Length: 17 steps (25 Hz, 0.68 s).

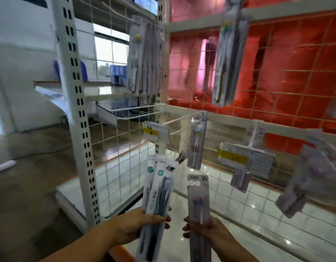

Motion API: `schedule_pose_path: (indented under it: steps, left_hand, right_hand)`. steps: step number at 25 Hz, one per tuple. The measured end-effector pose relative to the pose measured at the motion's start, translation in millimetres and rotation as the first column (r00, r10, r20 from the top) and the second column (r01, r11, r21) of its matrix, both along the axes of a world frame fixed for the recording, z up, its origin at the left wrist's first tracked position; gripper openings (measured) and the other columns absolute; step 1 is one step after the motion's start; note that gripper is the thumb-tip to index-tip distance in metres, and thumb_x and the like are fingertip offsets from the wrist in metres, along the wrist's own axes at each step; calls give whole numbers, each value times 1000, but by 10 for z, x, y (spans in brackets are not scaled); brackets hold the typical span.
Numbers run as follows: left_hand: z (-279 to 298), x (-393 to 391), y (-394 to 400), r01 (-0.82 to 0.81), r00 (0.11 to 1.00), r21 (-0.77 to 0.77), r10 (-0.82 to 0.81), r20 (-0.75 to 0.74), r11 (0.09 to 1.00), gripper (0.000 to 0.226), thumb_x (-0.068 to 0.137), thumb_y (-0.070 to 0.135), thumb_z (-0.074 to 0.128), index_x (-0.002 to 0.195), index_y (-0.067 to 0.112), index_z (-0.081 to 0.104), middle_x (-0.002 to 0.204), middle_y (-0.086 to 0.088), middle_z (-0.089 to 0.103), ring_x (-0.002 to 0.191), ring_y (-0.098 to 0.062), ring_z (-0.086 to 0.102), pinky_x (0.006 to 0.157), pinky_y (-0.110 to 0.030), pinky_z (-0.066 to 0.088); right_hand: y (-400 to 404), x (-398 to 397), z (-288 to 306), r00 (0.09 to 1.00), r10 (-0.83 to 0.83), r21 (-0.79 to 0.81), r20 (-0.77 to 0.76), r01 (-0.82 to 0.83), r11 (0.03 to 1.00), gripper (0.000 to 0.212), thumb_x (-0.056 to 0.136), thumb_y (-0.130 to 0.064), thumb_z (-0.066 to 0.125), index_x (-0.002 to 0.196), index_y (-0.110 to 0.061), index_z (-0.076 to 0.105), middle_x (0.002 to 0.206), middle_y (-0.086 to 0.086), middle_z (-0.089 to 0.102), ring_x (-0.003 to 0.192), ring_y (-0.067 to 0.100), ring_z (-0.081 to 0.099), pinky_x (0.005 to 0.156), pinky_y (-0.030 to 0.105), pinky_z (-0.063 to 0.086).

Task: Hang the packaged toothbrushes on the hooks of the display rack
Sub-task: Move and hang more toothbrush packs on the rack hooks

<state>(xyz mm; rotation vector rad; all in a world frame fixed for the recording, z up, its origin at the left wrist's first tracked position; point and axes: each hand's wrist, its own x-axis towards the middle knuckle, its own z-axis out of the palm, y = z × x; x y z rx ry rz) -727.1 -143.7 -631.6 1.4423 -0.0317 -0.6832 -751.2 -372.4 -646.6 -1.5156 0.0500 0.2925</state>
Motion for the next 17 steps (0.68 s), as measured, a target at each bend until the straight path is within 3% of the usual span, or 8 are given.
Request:
schedule_pose_path:
  steps: [4, 8, 13, 15, 17]
  left_hand:
    - [-71, 316, 443, 64, 998, -78, -65, -6, 995, 34, 55, 3, 81, 88, 7, 77, 90, -16, 73, 79, -25, 71, 69, -32, 56]
    - [-8, 561, 767, 100, 995, -127, -100, 9, 987, 34, 61, -3, 75, 95, 3, 71, 91, -20, 71, 78, -28, 71, 64, -32, 57]
    - [32, 946, 1194, 229, 973, -97, -227, 39, 968, 78, 30, 13, 95, 102, 0, 68, 93, -19, 72, 82, -27, 71, 69, -32, 56]
    - [24, 1084, 1306, 255, 967, -97, -251, 48, 962, 80, 31, 13, 95, 104, -1, 65, 91, -19, 72, 81, -27, 70, 70, -32, 56]
    - [18, 1189, 1365, 257, 966, -125, -255, 34, 958, 65, 46, 7, 89, 106, -1, 64, 90, -19, 72, 80, -28, 70, 70, -33, 56]
  right_hand:
    - [516, 291, 32, 997, -75, 17, -37, 75, 997, 13, 79, 8, 65, 69, 0, 68, 68, 20, 71, 62, 29, 69, 57, 31, 56]
    - [891, 500, 102, 991, -130, -8, 21, 130, 991, 8, 78, 4, 68, 76, -2, 72, 77, 21, 72, 71, 32, 71, 66, 35, 56]
    - [1410, 755, 381, 976, -197, -56, 89, 203, 978, 10, 81, -13, 68, 91, -9, 68, 82, 12, 74, 80, 27, 71, 73, 35, 56]
    - [1577, 914, 508, 965, -226, -46, 135, 234, 971, 14, 81, -17, 67, 95, -13, 67, 87, 9, 74, 86, 25, 70, 70, 29, 56]
    - [1700, 1095, 641, 949, -262, -71, 174, 278, 958, 14, 84, -19, 65, 97, -17, 67, 92, 6, 73, 90, 24, 68, 64, 24, 55]
